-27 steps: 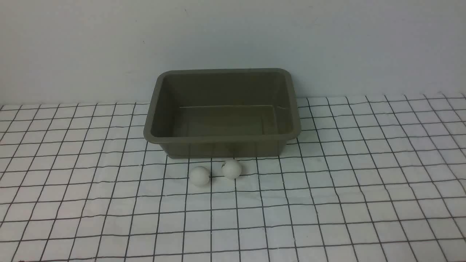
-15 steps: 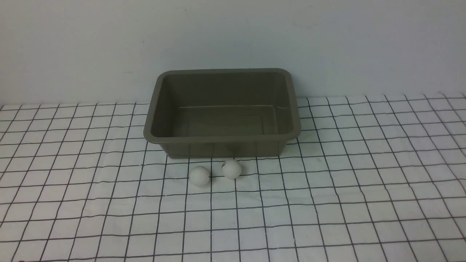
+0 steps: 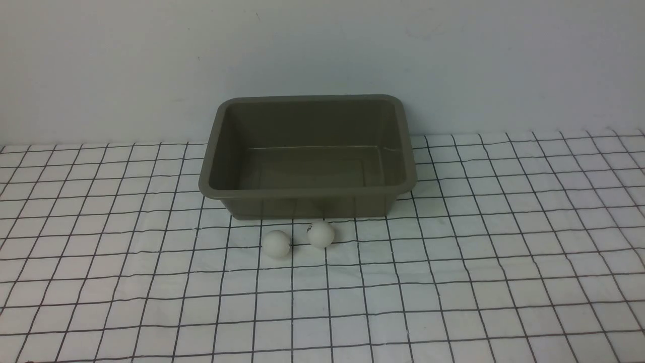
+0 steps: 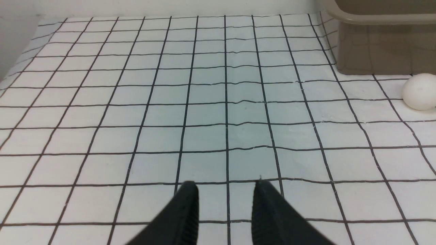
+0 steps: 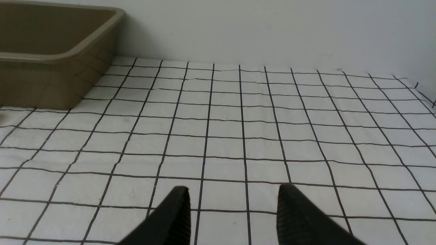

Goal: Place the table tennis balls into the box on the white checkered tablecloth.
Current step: 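Reach for and grasp a ping pong ball on the table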

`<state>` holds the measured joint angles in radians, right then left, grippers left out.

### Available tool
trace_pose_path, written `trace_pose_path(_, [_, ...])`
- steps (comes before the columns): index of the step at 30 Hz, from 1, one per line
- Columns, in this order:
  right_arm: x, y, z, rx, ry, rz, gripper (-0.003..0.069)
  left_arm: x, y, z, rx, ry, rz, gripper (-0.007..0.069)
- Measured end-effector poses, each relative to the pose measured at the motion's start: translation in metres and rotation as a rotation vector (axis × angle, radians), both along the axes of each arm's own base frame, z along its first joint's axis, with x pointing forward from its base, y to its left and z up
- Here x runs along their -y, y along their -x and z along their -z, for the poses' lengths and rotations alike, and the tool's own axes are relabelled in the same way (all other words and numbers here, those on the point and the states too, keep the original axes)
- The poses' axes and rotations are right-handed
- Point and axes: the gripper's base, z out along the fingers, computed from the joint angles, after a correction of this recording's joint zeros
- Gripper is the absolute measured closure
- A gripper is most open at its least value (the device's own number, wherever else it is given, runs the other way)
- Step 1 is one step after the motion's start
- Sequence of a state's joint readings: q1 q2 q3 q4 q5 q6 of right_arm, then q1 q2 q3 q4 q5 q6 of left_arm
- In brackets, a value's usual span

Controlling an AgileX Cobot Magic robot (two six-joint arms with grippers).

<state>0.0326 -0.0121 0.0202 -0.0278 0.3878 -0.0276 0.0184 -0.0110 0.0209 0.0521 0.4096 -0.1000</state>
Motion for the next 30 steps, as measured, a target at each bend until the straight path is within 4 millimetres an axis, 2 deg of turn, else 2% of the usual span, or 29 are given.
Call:
trace_pose_path(11, [0.0,0.0,0.0,0.0,0.0,0.0,0.0332,0.0,0.0,0.0,0.0,0.0,0.0,0.0419])
trace_pose_path(18, [-0.001,-0.002,-0.005,0.078,-0.132,0.014,0.0332,0.0,0.0,0.0,0.0,0.0,0.0,0.0419])
trace_pose_path(22, [-0.001,-0.002,-0.006,0.092,-0.148,0.014,0.0332,0.0,0.0,0.0,0.0,0.0,0.0,0.0419])
trace_pose_path(30, [-0.001,0.003,-0.031,0.121,-0.14,0.012,0.0332,0.0,0.0,0.0,0.0,0.0,0.0,0.0419])
